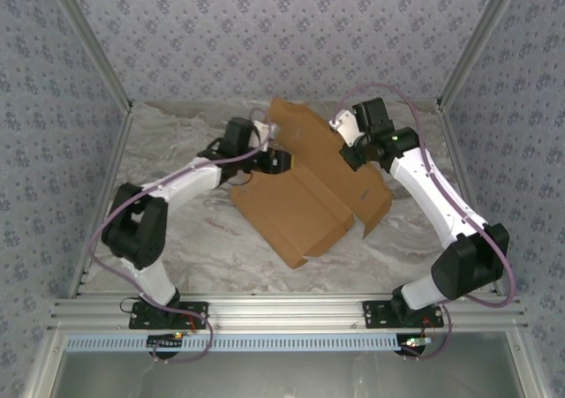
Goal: Fold the paper box
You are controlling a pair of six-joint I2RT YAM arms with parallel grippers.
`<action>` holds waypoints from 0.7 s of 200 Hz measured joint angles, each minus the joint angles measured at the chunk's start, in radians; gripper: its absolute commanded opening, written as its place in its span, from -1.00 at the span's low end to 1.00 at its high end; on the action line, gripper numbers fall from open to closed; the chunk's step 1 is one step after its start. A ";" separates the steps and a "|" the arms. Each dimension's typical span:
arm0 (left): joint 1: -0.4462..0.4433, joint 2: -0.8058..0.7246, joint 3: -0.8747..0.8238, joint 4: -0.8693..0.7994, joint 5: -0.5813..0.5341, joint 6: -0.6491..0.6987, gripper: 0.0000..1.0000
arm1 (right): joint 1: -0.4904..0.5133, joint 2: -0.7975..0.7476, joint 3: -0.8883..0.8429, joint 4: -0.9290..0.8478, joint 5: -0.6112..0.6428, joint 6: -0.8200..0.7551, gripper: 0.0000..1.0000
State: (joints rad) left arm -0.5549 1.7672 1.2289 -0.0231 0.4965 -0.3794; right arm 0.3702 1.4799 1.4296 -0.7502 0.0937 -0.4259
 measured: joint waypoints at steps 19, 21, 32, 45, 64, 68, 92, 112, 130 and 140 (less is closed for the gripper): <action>-0.050 0.072 0.001 0.045 -0.019 0.003 -0.09 | -0.008 0.008 -0.009 0.003 0.016 0.004 -1.00; -0.054 0.077 0.001 0.047 -0.019 0.002 -0.09 | -0.009 0.010 -0.010 0.003 0.018 0.004 -1.00; -0.072 0.112 0.001 0.073 -0.027 0.005 -0.11 | -0.013 0.013 -0.013 0.006 0.024 0.005 -1.00; -0.090 0.148 0.008 0.093 -0.036 0.012 -0.14 | -0.019 0.016 -0.014 0.006 0.026 0.005 -1.00; -0.113 0.207 0.050 0.109 -0.045 0.024 -0.20 | -0.026 0.020 -0.014 0.008 0.027 0.010 -1.00; -0.116 0.217 0.057 0.113 -0.047 0.026 -0.21 | -0.027 0.021 -0.014 0.009 0.027 0.011 -1.00; -0.137 0.263 0.084 0.136 -0.053 0.038 -0.29 | -0.036 0.026 -0.014 0.010 0.030 0.011 -1.00; -0.148 0.291 0.093 0.143 -0.053 0.038 -0.30 | -0.045 0.027 -0.014 0.013 0.030 0.011 -1.00; -0.153 0.332 0.111 0.158 -0.052 0.038 -0.31 | -0.047 0.027 -0.014 0.017 0.030 0.011 -1.00; -0.154 0.354 0.119 0.163 -0.051 0.037 -0.32 | -0.048 0.028 -0.014 0.019 0.030 0.012 -1.00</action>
State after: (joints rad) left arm -0.7094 2.1208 1.3479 0.1398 0.4450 -0.3420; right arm 0.3225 1.5078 1.4158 -0.7315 0.1234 -0.4141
